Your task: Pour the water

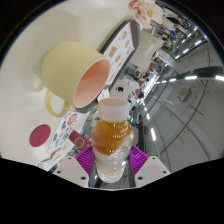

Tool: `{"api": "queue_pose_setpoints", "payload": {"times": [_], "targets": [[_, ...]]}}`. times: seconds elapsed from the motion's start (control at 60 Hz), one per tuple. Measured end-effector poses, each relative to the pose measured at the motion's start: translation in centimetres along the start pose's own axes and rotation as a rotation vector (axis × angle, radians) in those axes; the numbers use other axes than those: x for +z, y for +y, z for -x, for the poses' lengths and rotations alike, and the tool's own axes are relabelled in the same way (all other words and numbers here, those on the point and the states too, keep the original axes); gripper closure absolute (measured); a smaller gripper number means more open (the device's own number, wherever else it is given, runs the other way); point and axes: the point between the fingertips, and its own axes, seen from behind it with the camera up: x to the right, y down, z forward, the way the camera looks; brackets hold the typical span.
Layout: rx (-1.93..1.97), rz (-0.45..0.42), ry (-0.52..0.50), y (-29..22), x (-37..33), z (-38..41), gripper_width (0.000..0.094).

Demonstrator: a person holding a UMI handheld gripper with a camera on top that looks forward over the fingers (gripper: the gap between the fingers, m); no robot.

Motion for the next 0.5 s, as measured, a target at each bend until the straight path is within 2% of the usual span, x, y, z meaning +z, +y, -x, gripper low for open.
{"api": "queue_pose_setpoints", "payload": {"times": [0.133,0.233,0.35,0.5], "targets": [[0.275,-0.029,-0.069,1.0,-0.1,0.5,0.0486],[0.643,-0.095,-0.134,1.9,-0.7,-0.4,0.0487],[1.042,-0.168,-0.163,3.9,-1.3,-2.1,0.0487],[1.523,-0.227,-0.314,5.4,-1.1,-0.5,0.0487]]}}
